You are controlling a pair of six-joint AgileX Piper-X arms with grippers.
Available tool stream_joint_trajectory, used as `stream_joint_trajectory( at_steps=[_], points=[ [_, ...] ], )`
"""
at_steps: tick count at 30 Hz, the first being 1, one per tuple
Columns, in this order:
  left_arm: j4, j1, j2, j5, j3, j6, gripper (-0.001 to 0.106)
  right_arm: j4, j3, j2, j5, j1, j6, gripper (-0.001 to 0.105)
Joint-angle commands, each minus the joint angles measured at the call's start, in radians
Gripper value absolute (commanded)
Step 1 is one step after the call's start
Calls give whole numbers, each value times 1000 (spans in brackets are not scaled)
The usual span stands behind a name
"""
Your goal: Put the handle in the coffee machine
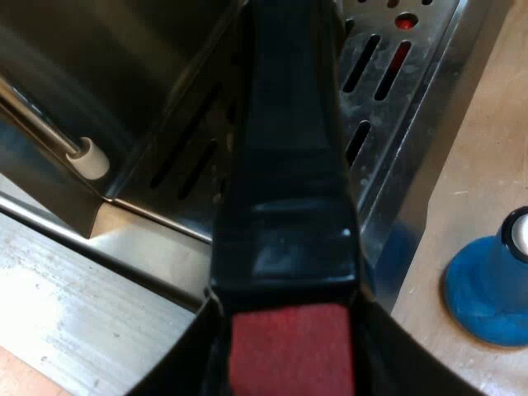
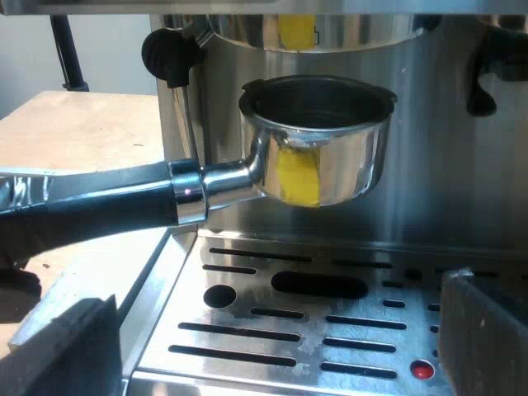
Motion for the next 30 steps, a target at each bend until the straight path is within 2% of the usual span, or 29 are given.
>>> stream_joint_trajectory(
  at_steps=[1, 14, 16, 18, 20, 24, 30],
  points=[
    [-34, 3, 4, 19, -16, -29, 0, -7, -4, -1, -1, -2, -16, 78],
    [-3, 3, 4, 19, -36, -37, 0, -15, -4, -1, -1, -2, -22, 78],
    [0, 3, 4, 21, -51, -37, 0, -36, -4, -1, -1, -2, -56, 78],
    [4, 3, 9, 27, -66, -37, 0, -80, -4, -1, -1, -2, -139, 78],
    [3, 3, 14, 27, -75, -37, 0, -119, -4, -1, -1, -2, -193, 78],
    [3, 3, 20, 29, -88, -47, 0, -159, -4, -1, -1, -2, -213, 78],
    [3, 3, 20, 90, -101, -92, 0, -164, -4, -1, -1, -2, -222, 78]
  ],
)
